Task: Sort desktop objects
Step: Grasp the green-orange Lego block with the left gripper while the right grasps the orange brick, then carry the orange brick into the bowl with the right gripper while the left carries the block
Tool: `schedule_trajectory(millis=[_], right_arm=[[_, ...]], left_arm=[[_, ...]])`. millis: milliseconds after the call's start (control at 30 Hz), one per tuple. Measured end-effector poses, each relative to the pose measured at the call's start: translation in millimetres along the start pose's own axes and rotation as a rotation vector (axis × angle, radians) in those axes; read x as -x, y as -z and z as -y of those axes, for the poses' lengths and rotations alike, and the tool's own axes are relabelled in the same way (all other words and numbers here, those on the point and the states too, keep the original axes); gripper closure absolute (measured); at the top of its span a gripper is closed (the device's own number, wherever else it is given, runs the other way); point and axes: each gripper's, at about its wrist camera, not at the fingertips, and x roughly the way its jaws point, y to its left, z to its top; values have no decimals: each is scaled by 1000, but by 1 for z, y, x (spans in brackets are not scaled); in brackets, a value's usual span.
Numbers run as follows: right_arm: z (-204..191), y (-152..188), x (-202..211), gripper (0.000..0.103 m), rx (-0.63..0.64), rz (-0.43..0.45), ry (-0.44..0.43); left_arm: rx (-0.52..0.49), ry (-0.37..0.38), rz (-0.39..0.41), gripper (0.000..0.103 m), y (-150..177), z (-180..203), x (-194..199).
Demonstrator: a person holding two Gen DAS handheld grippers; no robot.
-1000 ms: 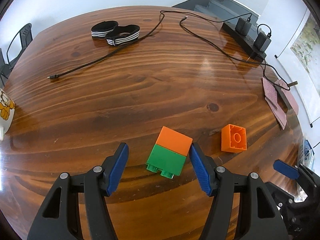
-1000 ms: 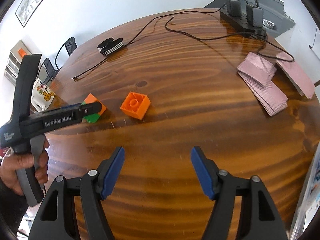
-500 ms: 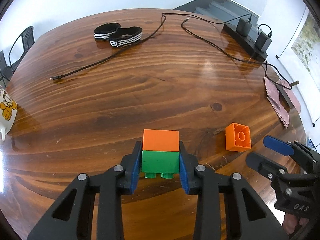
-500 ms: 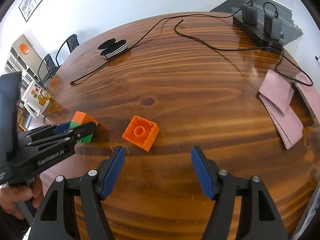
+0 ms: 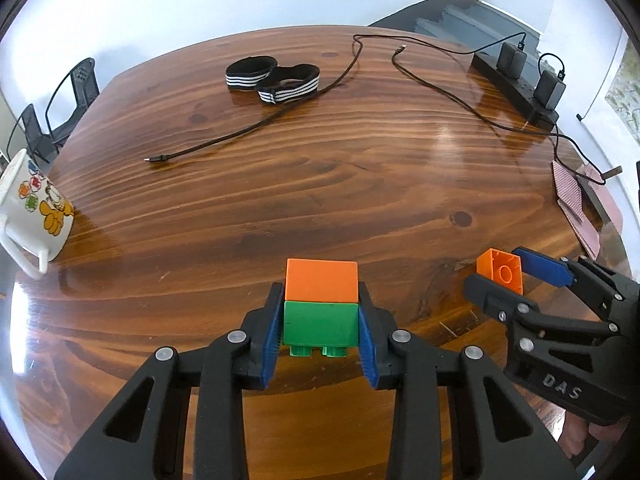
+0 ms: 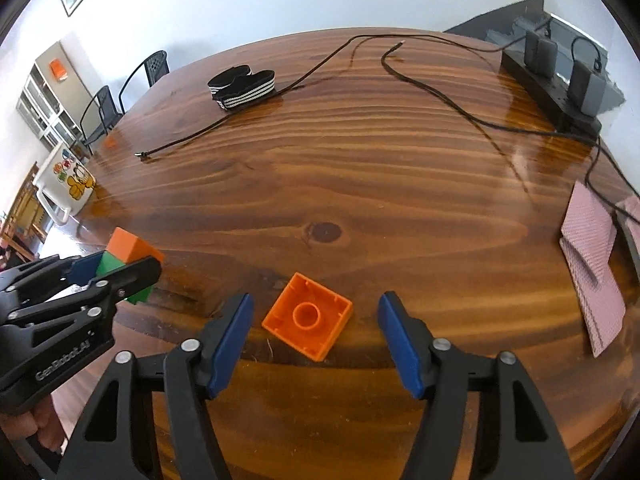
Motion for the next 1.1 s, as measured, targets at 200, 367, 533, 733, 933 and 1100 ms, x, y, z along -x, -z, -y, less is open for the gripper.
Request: schedule_trajectory(millis=[200,367,533,733,933,1100], right_arm=[[-3,-1,1,54,27,1,3],[0,5,10,54,11,10,1],[11,18,31,54,-24,29,-3],[24,36,60,54,-61,53,-5],[38,59,90,54,-91,69,-9],[53,78,112,54,-118,86,-7]], left_arm=[[0,-8,-1,67,2,3,4],[-7,-14,6,67,4,10,11],[-24,-12,12,67,8,22,21],[-54,-4,28,67,17,43,40],[-82,1,46,67,29,66,62],[-105,5,58,67,39,87,78]])
